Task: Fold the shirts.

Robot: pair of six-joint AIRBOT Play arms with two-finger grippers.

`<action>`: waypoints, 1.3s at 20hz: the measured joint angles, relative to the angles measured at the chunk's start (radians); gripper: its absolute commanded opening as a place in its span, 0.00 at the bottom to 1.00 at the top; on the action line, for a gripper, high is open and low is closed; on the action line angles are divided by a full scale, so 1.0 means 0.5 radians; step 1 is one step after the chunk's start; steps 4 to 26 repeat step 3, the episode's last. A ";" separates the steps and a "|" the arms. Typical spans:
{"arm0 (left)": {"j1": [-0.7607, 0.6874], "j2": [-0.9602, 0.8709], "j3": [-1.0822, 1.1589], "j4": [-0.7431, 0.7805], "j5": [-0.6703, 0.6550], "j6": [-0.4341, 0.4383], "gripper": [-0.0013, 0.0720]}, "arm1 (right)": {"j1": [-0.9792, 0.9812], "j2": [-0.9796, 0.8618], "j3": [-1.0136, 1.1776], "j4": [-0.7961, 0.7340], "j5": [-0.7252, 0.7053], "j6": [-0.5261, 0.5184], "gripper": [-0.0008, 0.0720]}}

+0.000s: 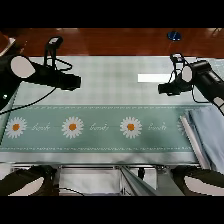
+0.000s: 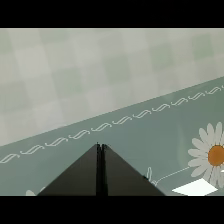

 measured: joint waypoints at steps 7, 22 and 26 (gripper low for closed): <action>0.000 -0.002 0.000 0.000 -0.005 -0.001 0.04 | 0.002 -0.003 0.000 -0.008 -0.001 0.005 0.05; 0.000 -0.002 0.000 0.000 -0.005 -0.001 0.04 | 0.002 -0.003 0.000 -0.008 -0.001 0.005 0.05; 0.000 -0.002 0.000 0.000 -0.005 -0.001 0.04 | 0.002 -0.003 0.000 -0.008 -0.001 0.005 0.05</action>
